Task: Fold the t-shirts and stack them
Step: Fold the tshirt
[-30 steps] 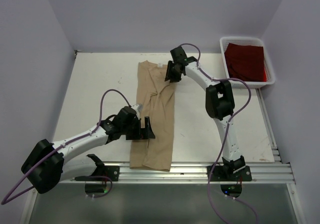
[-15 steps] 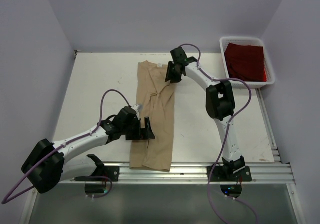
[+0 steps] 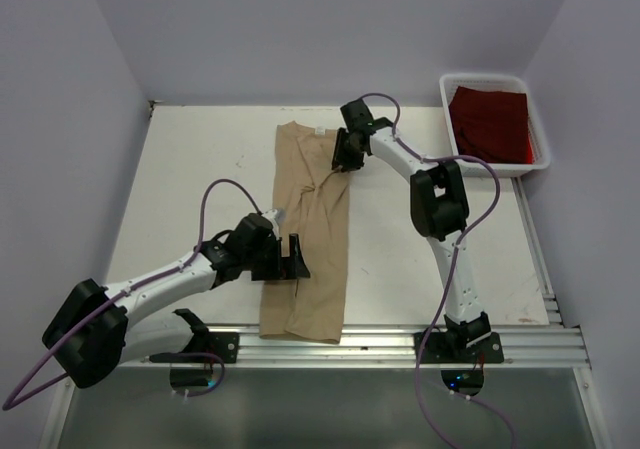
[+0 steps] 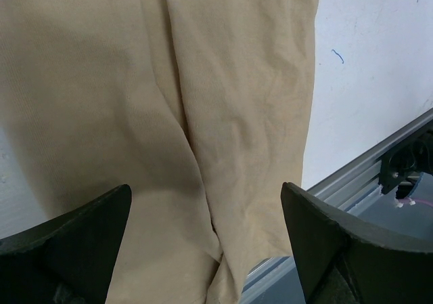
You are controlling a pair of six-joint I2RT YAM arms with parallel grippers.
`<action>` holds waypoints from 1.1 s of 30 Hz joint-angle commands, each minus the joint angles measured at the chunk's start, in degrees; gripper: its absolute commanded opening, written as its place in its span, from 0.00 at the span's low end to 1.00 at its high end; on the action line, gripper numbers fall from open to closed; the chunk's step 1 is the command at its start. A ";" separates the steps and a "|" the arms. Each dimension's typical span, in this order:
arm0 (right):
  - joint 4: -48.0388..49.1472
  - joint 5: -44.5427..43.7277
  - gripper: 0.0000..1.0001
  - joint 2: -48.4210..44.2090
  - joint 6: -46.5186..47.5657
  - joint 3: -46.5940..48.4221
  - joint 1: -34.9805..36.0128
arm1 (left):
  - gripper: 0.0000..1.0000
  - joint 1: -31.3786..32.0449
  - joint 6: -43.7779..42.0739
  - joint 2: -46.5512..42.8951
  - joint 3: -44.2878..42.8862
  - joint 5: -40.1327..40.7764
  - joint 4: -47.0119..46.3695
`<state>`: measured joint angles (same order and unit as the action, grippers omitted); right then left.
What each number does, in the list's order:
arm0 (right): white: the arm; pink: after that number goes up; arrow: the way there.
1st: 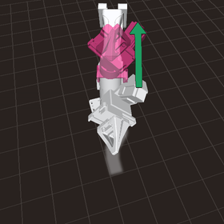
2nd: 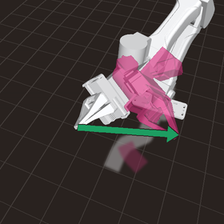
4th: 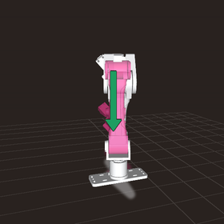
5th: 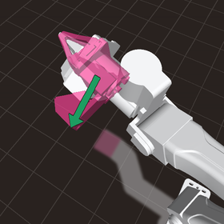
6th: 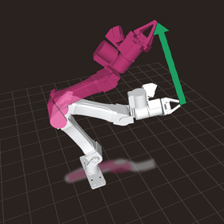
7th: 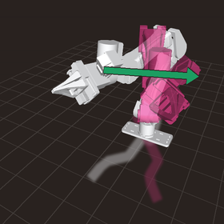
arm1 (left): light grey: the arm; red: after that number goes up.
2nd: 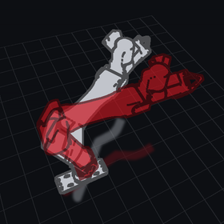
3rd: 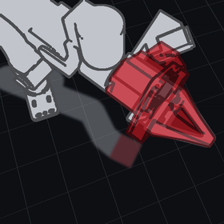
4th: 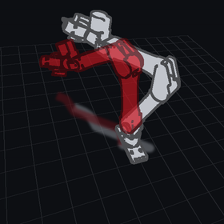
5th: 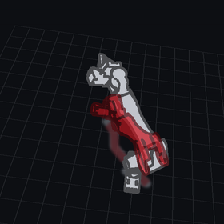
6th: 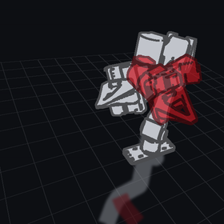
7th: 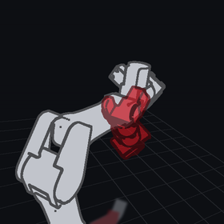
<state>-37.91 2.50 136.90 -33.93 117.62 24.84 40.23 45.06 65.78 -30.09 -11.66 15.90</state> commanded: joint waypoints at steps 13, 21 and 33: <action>3.98 1.10 0.21 -0.40 -1.22 -2.92 0.21 | 0.96 0.29 0.65 -2.85 1.26 1.29 -0.52; 4.95 1.28 0.09 -4.00 -0.35 -3.80 0.21 | 0.95 0.29 0.73 -3.64 1.26 1.55 -0.17; 10.49 6.46 0.10 -11.22 1.24 -5.74 0.21 | 0.95 0.29 0.91 -3.99 1.52 1.90 0.01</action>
<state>-30.46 5.87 130.63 -34.04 111.11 24.80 40.27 45.47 62.83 -29.12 -10.76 16.40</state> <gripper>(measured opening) 0.096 0.955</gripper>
